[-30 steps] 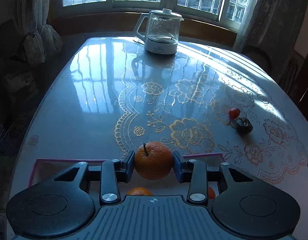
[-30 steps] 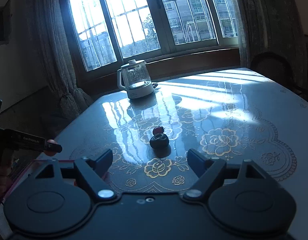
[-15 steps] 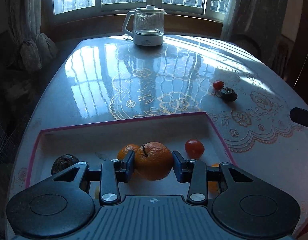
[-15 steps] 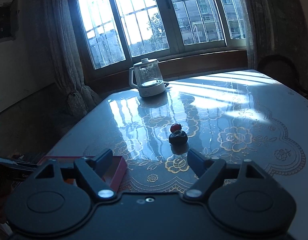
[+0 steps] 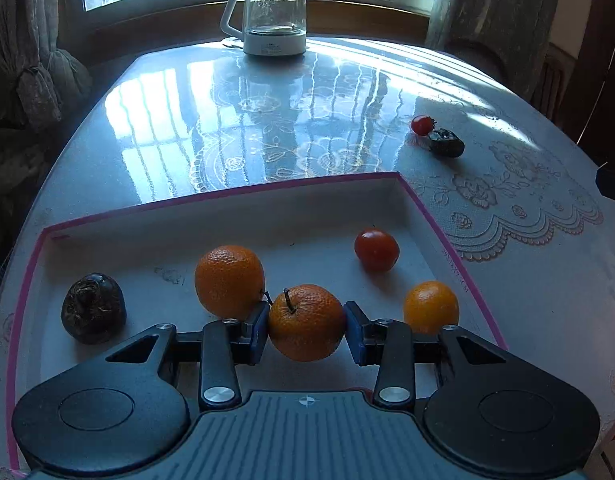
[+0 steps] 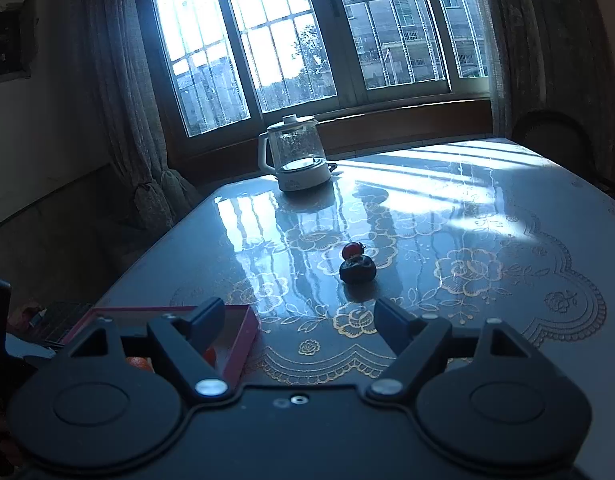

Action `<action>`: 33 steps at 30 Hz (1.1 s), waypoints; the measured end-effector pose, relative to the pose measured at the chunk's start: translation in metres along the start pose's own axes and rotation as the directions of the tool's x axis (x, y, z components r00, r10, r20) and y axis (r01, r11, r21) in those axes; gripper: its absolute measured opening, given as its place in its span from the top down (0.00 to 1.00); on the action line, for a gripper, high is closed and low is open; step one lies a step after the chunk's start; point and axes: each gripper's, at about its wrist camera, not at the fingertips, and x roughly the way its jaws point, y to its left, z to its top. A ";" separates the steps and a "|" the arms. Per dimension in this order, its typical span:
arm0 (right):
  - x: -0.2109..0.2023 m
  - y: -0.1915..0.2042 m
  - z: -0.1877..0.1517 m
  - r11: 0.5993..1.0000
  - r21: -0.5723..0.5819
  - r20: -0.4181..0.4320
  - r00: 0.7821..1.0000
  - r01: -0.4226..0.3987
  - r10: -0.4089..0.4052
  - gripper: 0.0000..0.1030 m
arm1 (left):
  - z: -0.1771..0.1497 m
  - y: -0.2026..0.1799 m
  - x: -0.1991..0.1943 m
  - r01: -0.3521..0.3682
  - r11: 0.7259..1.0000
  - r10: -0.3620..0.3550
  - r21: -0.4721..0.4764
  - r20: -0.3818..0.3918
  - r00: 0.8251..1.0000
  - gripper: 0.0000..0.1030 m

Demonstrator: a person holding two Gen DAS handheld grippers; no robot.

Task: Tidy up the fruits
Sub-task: 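Carry the stemmed orange into the box and open the left tool, then move the right tool toward the dark plum topped with a cherry tomato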

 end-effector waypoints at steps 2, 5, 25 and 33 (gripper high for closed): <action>-0.001 0.000 0.000 1.000 -0.003 0.001 1.000 0.001 -0.001 0.21 | 0.001 -0.001 -0.002 -0.011 1.000 0.010 0.012 0.019 1.000 0.61; -0.002 -0.001 0.000 1.000 0.001 0.003 1.000 0.006 -0.006 0.21 | 0.003 -0.001 -0.006 -0.011 1.000 0.011 0.024 0.030 0.999 0.61; -0.001 0.001 0.004 1.000 0.001 0.012 1.000 0.006 -0.006 0.21 | 0.039 0.015 -0.040 -0.080 0.987 0.089 -0.138 0.066 0.994 0.12; -0.001 0.005 0.009 1.000 0.000 0.019 1.000 0.016 -0.016 0.19 | 0.052 0.025 -0.030 -0.174 0.967 0.179 -0.186 0.011 0.984 0.12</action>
